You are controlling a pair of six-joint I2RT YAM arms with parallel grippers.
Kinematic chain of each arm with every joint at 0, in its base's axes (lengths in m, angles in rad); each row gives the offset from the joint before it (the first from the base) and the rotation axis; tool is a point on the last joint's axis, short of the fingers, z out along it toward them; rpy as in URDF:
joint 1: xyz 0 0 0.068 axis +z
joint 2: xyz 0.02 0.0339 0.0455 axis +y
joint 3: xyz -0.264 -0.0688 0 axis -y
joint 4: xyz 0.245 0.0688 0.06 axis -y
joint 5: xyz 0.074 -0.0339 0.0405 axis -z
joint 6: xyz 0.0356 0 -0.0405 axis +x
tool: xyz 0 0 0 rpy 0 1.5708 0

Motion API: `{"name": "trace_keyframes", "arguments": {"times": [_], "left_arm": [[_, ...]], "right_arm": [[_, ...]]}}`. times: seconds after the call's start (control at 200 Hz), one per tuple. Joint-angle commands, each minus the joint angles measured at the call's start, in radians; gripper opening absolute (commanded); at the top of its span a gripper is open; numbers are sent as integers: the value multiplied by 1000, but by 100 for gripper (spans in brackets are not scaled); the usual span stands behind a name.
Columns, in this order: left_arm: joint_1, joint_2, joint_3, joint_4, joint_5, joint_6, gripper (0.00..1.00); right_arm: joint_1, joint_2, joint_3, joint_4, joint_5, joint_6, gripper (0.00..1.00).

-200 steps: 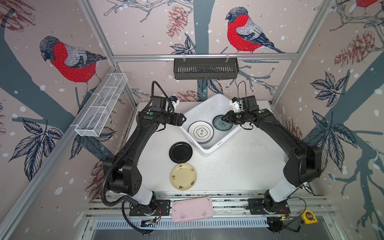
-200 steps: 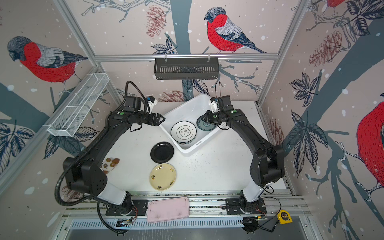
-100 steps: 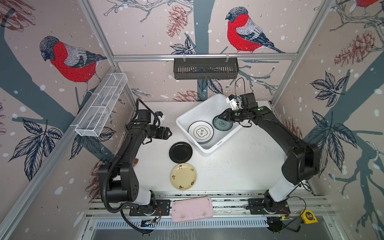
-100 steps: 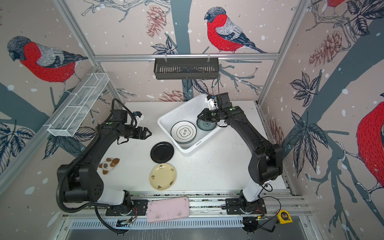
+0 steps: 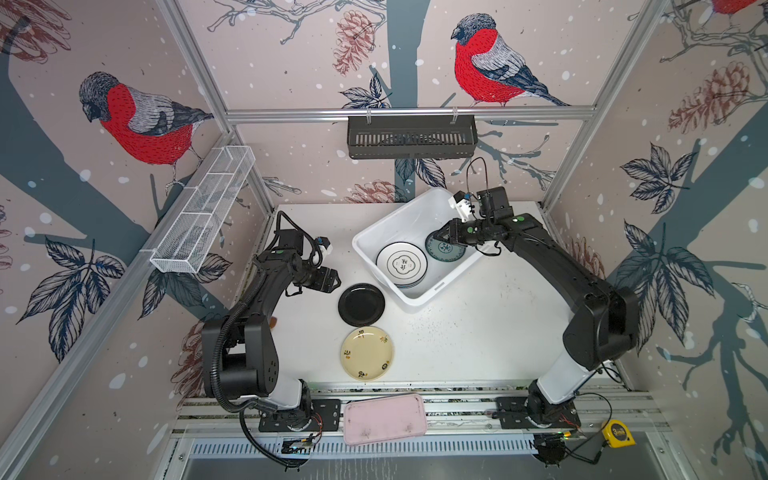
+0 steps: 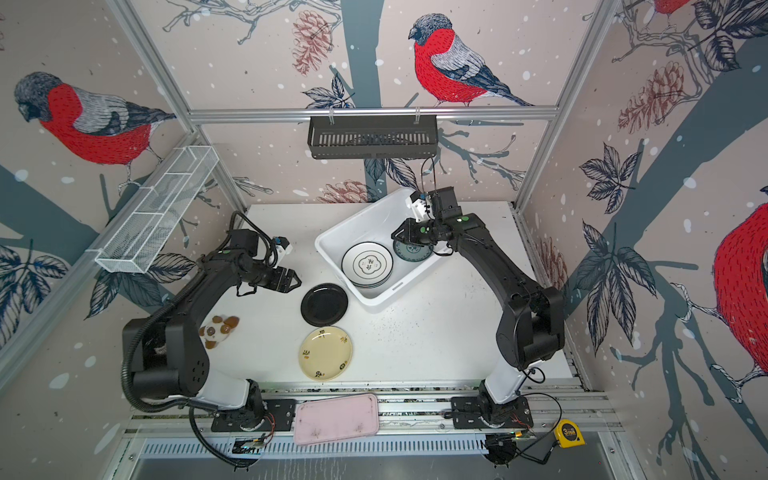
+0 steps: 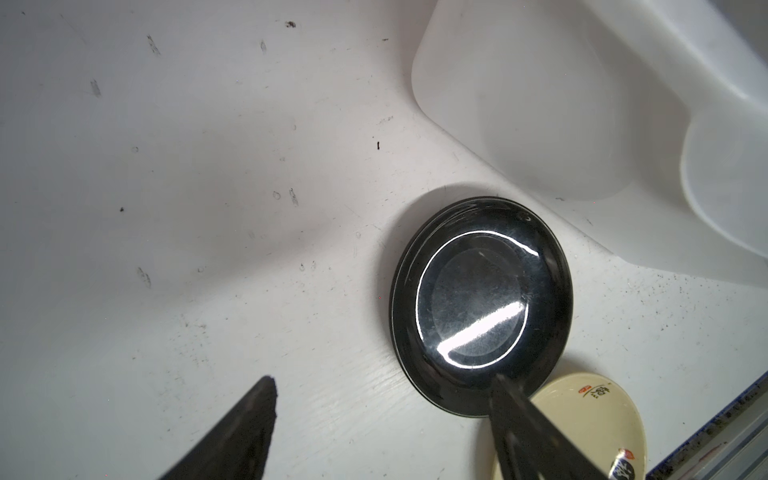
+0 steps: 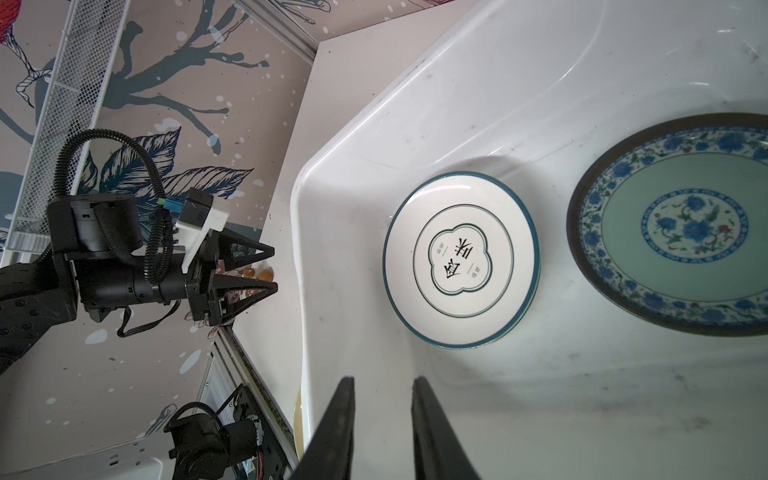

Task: Place the plates into the plastic bin on the countertop
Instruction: 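Move the left gripper to the black plate's rim on the table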

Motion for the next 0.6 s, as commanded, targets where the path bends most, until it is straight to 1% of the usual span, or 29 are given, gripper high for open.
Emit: {"name": "trace_keyframes", "arguments": {"times": [0.0,0.125,0.27,0.345,0.42,0.51,0.595], "left_arm": [[2,22,26,-32,22,39,80],[1,47,57,-93,100,100,80],[2,96,82,-165,145,155,78],[1,99,65,-174,145,195,78],[1,94,46,-164,122,222,78],[1,97,27,-151,88,234,78],[1,98,10,-153,94,240,78]], "right_arm": [[2,-2,-5,34,-5,9,27],[3,1,-6,36,-5,9,27],[2,13,6,30,-4,9,27],[2,19,14,24,-4,5,27],[2,25,23,16,-4,2,26],[2,30,27,14,-4,-2,26],[2,37,27,13,-7,-3,26]]}}
